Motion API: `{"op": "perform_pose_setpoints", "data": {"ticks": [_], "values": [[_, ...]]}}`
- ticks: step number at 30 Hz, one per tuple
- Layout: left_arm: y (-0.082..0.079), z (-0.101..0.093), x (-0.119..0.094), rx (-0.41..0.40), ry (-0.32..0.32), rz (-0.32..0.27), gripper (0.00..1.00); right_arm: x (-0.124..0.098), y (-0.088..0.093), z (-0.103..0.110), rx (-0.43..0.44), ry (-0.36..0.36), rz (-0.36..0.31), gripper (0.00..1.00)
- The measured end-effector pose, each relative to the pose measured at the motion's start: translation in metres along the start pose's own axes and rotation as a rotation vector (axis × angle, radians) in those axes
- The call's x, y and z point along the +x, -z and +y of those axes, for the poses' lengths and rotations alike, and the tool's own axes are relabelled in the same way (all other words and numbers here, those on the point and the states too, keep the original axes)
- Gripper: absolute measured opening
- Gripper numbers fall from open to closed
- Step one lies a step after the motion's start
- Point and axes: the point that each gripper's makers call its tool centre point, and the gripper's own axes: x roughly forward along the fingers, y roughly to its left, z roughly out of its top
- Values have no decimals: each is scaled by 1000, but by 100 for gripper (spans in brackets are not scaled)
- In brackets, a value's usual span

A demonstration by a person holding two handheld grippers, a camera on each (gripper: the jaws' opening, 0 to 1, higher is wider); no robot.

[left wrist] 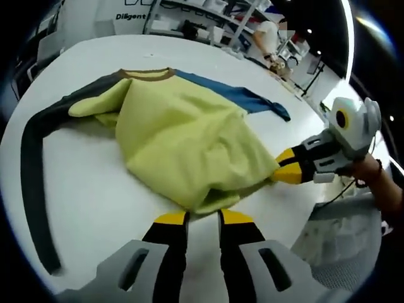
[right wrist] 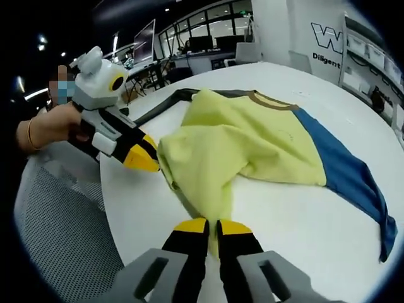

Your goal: Fold the garment on the visible template until the final outline fits inside the template.

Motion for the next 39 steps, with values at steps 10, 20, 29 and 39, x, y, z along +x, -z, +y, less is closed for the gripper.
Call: {"op": "perform_pose_setpoints", "data": {"ticks": [10, 20, 29, 39], "values": [[-5, -1, 3, -27, 14, -18, 0, -7, -4, 14, 23, -33, -5, 0], [-6, 3, -15, -35, 14, -16, 0, -22, -17, 27, 103, -85, -88, 0], [-9, 0, -32, -23, 15, -21, 0, -37, -29, 35, 151, -107, -149, 0], [-8, 6, -63, 32, -30, 46, 0, -52, -37, 38, 143, -61, -160, 0]]}}
